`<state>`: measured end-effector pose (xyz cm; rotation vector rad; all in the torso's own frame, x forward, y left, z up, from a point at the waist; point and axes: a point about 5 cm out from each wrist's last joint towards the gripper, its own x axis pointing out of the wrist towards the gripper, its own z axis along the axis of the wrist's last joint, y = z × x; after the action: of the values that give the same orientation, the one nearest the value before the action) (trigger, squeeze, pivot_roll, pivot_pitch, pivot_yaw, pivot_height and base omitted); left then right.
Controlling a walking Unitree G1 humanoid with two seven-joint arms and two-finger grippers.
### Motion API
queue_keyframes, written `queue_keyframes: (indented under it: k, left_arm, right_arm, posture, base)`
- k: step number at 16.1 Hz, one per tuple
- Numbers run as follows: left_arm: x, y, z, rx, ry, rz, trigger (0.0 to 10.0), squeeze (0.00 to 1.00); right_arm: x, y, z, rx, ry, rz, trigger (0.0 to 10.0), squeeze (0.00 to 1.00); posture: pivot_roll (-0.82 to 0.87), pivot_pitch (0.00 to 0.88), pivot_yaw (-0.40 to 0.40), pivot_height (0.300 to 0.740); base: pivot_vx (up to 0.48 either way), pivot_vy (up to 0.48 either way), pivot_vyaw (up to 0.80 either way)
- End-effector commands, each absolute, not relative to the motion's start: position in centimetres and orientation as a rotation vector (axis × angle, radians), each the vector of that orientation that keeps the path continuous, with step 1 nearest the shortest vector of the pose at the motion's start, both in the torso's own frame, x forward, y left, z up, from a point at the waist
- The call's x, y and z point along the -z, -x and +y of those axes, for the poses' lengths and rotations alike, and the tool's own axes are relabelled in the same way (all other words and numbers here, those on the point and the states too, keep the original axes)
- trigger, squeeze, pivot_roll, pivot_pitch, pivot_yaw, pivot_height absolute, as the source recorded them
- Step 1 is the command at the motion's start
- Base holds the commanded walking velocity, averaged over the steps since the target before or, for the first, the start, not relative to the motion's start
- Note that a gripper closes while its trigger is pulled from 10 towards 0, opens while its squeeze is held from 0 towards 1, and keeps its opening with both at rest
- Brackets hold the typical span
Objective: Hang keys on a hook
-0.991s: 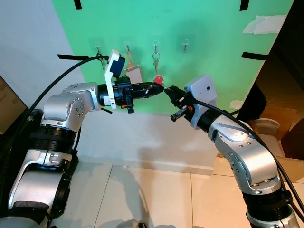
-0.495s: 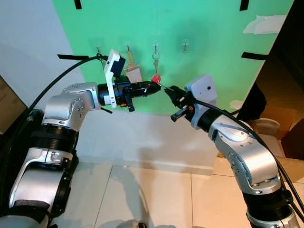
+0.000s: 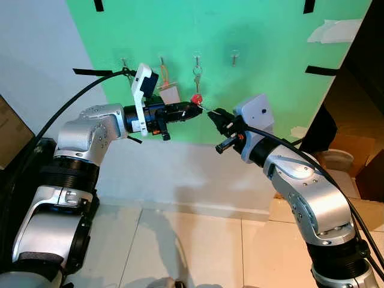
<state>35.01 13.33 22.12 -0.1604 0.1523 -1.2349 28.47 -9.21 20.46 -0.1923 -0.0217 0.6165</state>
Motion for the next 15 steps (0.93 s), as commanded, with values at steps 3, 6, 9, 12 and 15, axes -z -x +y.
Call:
queue_keyframes:
  k: [3,6,9,12,15]
  left_arm:
    - [-23.3,-35.6,13.5,1.202,0.159,0.107,10.0,0.00]
    - [-23.5,-35.8,13.5,1.191,0.166,0.094,10.0,0.00]
    - [-23.4,-35.8,13.5,1.188,0.173,0.092,10.0,0.00]
    - [-22.9,-35.8,13.3,1.180,0.159,0.100,10.0,0.00]
    - [-19.8,-35.8,13.2,1.010,-0.091,0.147,10.0,0.00]
  right_arm:
    - [-20.9,-28.3,-9.0,-0.649,0.197,-0.043,0.0,0.00]
    - [-19.7,-27.9,-8.9,-0.678,0.233,0.003,0.0,0.00]
    - [-17.4,-27.5,-10.2,-0.623,0.228,0.084,0.0,0.00]
    - [-16.3,-26.8,-11.2,-0.586,0.230,0.122,0.0,0.00]
    - [-14.5,-26.2,-13.0,-0.409,0.232,0.181,10.0,0.00]
  posture:
    - [-0.14,0.000,0.098,0.740]
    - [-0.14,0.000,0.097,0.740]
    - [-0.14,0.000,0.096,0.740]
    - [-0.15,0.000,0.094,0.740]
    - [-0.15,0.000,0.085,0.740]
  base:
    - [0.000,0.000,0.00]
    - [0.000,0.000,0.00]
    - [0.000,0.000,0.00]
    - [0.000,0.000,0.00]
    - [0.000,0.000,0.00]
